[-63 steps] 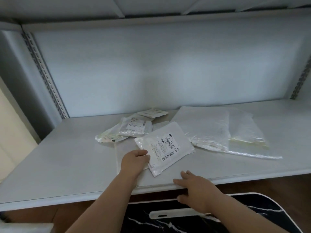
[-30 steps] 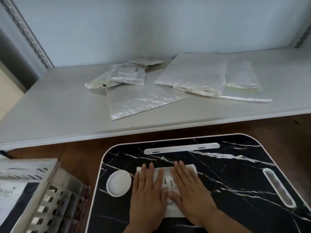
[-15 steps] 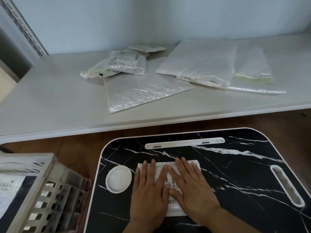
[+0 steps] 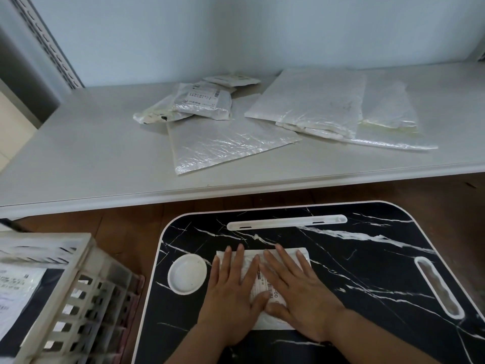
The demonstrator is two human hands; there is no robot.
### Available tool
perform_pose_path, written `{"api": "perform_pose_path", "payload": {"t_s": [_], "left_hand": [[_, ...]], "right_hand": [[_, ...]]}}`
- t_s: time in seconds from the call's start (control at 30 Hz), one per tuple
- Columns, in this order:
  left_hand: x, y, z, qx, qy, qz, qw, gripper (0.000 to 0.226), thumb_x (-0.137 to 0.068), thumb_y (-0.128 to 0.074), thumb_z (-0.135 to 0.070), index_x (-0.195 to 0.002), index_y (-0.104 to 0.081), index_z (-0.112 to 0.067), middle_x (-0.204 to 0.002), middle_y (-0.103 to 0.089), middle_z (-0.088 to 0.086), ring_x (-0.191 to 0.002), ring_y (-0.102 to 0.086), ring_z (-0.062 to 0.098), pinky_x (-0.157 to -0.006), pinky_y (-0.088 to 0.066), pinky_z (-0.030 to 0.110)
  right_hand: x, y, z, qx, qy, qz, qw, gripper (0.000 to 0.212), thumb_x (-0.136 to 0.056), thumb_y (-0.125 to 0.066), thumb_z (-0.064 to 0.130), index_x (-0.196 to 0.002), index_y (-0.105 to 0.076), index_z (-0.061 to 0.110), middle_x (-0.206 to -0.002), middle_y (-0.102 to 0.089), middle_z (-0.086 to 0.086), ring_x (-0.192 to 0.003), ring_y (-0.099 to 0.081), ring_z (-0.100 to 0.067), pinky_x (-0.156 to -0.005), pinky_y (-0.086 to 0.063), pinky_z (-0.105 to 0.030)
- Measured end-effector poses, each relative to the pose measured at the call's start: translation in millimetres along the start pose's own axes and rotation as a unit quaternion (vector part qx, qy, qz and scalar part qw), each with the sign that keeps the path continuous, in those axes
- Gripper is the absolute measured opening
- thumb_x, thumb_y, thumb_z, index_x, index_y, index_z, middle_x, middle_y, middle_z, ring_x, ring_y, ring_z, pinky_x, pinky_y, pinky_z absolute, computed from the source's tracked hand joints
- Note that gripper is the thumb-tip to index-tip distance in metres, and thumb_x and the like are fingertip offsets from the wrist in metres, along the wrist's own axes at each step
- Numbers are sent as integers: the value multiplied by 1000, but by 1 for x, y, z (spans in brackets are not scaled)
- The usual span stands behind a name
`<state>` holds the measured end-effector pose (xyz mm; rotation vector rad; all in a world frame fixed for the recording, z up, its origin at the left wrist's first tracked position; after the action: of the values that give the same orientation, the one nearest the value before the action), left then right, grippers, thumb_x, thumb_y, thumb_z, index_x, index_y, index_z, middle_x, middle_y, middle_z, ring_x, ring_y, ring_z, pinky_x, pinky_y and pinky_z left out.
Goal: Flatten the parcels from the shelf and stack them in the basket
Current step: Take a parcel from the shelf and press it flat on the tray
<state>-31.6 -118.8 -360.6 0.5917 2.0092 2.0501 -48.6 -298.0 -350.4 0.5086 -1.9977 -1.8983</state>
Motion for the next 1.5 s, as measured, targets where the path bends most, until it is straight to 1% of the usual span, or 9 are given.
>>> {"api": "perform_pose_path", "payload": {"t_s": [0.4,0.53,0.77,0.87,0.93,1.07,1.23,1.33,1.5], "left_hand": [[-4,6,7,7,-105,50,993,90,-87,-21,-79,-147,-34,-13,-155,-30,12,-143,-27,32,-107,-19,48],[-1,15,2,23,-105,58,993,99,-70,8,-86,-145,21,-24,-153,31,2,-141,31,23,-117,16,44],[1,16,16,8,-89,63,994,105,-75,-25,-90,-152,0,-24,-158,16,6,-145,19,29,-113,4,42],[9,10,19,37,-5,83,996,119,-65,-23,-97,-149,-29,-13,-156,-20,21,-143,-15,34,-110,-9,42],[9,18,26,78,37,85,993,141,-50,-30,-102,-151,10,-12,-155,22,19,-145,18,32,-115,15,39],[12,47,21,227,209,133,942,144,-46,-58,-89,-153,7,-18,-160,6,10,-147,0,29,-117,-14,44],[19,53,13,440,415,56,794,57,-74,-81,-23,-121,-55,-3,-117,-57,11,-94,-60,22,-87,-53,34],[29,70,20,576,395,67,712,21,-81,-73,-8,-101,-67,-4,-88,-69,8,-83,-67,24,-83,-57,42],[49,127,58,682,270,52,678,28,-89,-64,-8,-116,-59,-12,-112,-68,8,-101,-67,24,-87,-56,45]], "right_hand": [[-2,-11,-4,-41,-10,66,997,94,-86,-14,80,-140,-47,11,-150,-41,-7,-141,-30,-19,-106,-23,-43],[-4,-8,-5,-53,-17,90,994,94,-84,-15,82,-140,-48,14,-149,-43,-5,-141,-30,-17,-106,-23,-42],[19,1,-17,-46,-69,146,986,100,-80,-17,88,-146,-38,15,-152,-39,-7,-141,-29,-17,-103,-24,-40],[33,1,-22,-81,-113,169,976,107,-78,-17,89,-154,-18,14,-156,-31,-10,-145,-16,-18,-108,-16,-40],[32,15,-28,-117,-95,157,976,111,-72,-17,92,-152,13,21,-161,3,-7,-147,12,-15,-117,3,-34],[22,50,-27,-300,-273,125,906,99,-69,-55,76,-149,-34,23,-158,-16,-1,-143,-19,-19,-117,-20,-33],[15,50,-10,-397,-528,100,744,77,-70,-84,33,-127,-44,3,-129,-49,-14,-113,-55,-27,-93,-48,-33],[11,60,-6,-491,-520,77,695,55,-66,-87,20,-110,-61,1,-104,-68,-12,-95,-66,-29,-84,-55,-40],[-14,137,2,-672,-420,23,610,30,-75,-73,-6,-102,-62,-3,-90,-71,-26,-79,-70,-41,-70,-57,-50]]}}
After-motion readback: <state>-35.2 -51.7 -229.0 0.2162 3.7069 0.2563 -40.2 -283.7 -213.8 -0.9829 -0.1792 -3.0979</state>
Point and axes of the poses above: each hand's wrist, its own x-axis away from the middle knuckle, its own y-axis out of the back of the hand, z = x × y, the point moved 2 cm from there along -x, towards the middle knuckle
